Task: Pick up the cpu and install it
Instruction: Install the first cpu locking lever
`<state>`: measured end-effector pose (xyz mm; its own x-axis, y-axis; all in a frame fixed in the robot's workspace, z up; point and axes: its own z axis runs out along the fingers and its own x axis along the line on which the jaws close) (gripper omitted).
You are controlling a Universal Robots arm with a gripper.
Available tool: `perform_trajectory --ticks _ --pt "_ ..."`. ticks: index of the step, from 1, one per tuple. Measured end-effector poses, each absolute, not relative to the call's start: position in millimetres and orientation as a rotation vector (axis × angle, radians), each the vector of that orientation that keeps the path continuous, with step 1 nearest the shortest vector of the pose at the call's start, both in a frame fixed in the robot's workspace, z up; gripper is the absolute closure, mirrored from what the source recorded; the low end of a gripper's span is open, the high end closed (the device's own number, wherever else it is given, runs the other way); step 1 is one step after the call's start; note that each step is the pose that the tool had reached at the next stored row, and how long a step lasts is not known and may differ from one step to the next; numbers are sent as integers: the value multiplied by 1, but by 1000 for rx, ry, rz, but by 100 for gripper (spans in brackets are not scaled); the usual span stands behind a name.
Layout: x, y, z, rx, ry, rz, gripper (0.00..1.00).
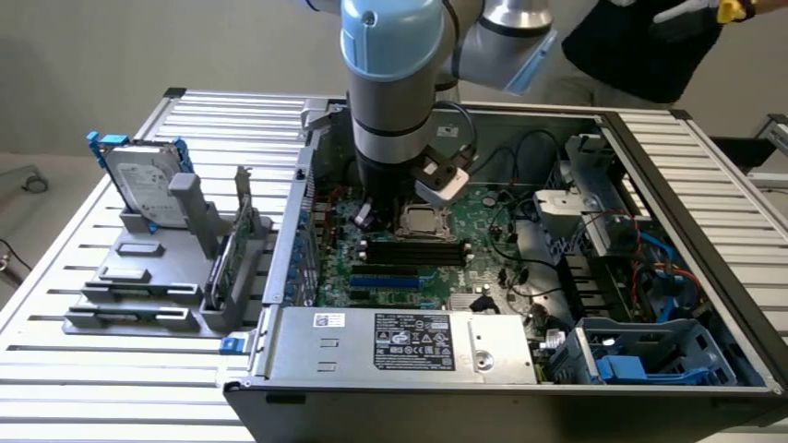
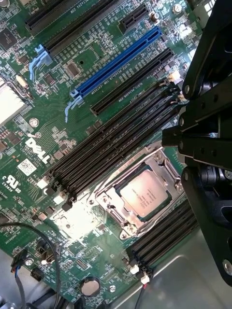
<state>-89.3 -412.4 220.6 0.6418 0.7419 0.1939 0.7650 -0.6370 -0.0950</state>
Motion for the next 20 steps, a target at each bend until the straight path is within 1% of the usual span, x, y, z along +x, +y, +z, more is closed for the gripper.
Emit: perform_trajectory --ticks 20 --pt "-95 -405 203 -2699 -1233 -210 89"
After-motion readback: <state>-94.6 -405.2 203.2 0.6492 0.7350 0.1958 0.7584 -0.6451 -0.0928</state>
